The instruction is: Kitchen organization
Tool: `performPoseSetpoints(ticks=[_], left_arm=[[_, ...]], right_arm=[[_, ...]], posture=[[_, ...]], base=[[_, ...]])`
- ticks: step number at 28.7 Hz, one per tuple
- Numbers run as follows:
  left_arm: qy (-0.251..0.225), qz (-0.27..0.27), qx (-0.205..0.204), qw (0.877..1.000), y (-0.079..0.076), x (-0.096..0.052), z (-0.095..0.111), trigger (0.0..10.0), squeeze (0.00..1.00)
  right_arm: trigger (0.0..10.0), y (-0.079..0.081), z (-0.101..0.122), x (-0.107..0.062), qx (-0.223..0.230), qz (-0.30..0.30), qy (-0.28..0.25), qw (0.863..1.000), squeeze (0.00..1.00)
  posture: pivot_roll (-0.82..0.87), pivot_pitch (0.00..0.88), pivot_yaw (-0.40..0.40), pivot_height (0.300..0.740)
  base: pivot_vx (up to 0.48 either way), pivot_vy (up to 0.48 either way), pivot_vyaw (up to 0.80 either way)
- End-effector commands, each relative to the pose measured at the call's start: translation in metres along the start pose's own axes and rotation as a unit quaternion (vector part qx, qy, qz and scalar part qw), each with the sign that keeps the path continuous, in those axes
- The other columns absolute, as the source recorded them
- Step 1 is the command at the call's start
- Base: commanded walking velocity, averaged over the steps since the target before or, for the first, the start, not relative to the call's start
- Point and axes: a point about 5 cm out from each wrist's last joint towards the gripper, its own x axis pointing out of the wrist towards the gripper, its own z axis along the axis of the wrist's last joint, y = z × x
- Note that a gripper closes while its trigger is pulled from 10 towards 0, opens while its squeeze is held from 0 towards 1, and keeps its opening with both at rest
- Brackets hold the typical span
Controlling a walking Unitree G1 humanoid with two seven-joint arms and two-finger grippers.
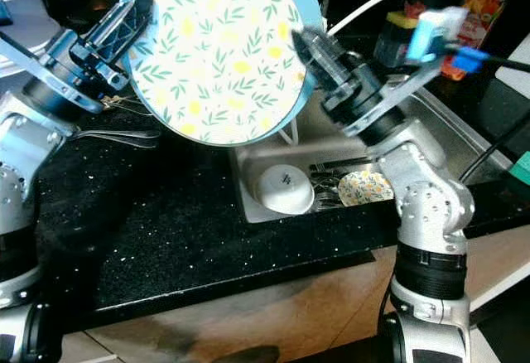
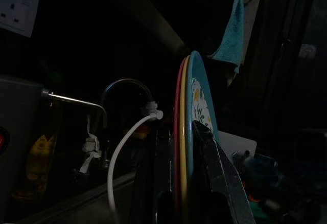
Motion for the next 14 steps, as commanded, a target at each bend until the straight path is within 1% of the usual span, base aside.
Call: performPoseSetpoints(ticks=[1,4,6,7,11,14], left_arm=[[-0.015,-0.017,-0.007,1.0,-0.004,0.003,0.004,10.0,0.0],[-0.016,-0.019,-0.007,1.0,-0.005,0.003,0.005,10.0,0.0],[-0.016,-0.019,-0.007,1.0,-0.005,0.003,0.005,10.0,0.0],[-0.016,-0.019,-0.007,1.0,-0.005,0.003,0.005,10.0,0.0],[-0.016,-0.019,-0.007,1.0,-0.005,0.003,0.005,10.0,0.0],[-0.016,-0.02,-0.008,1.0,-0.006,0.003,0.005,10.0,0.0]], right_arm=[[10.0,-0.009,-0.004,-0.001,-0.013,-0.034,0.009,0.999,0.0],[10.0,-0.023,-0.003,-0.001,-0.024,-0.092,0.003,0.995,0.0],[10.0,-0.029,-0.002,0.0,-0.03,-0.113,-0.003,0.993,0.0],[10.0,-0.029,-0.002,0.0,-0.03,-0.113,-0.003,0.993,0.0],[10.0,-0.037,0.003,-0.001,-0.04,-0.149,-0.018,0.988,0.0],[10.0,-0.034,-0.001,-0.001,-0.028,-0.134,-0.01,0.991,0.0]], posture=[[0.05,0.0,-0.056,0.74],[0.05,0.0,-0.056,0.74],[0.05,0.0,-0.056,0.74],[0.05,0.0,-0.056,0.74],[0.05,0.0,-0.058,0.74],[0.05,0.0,-0.058,0.74]], base=[[0.0,0.0,0.0],[0.0,0.0,0.0],[0.0,0.0,0.0],[0.0,0.0,0.0],[0.0,0.0,0.0],[0.0,0.0,0.0]])
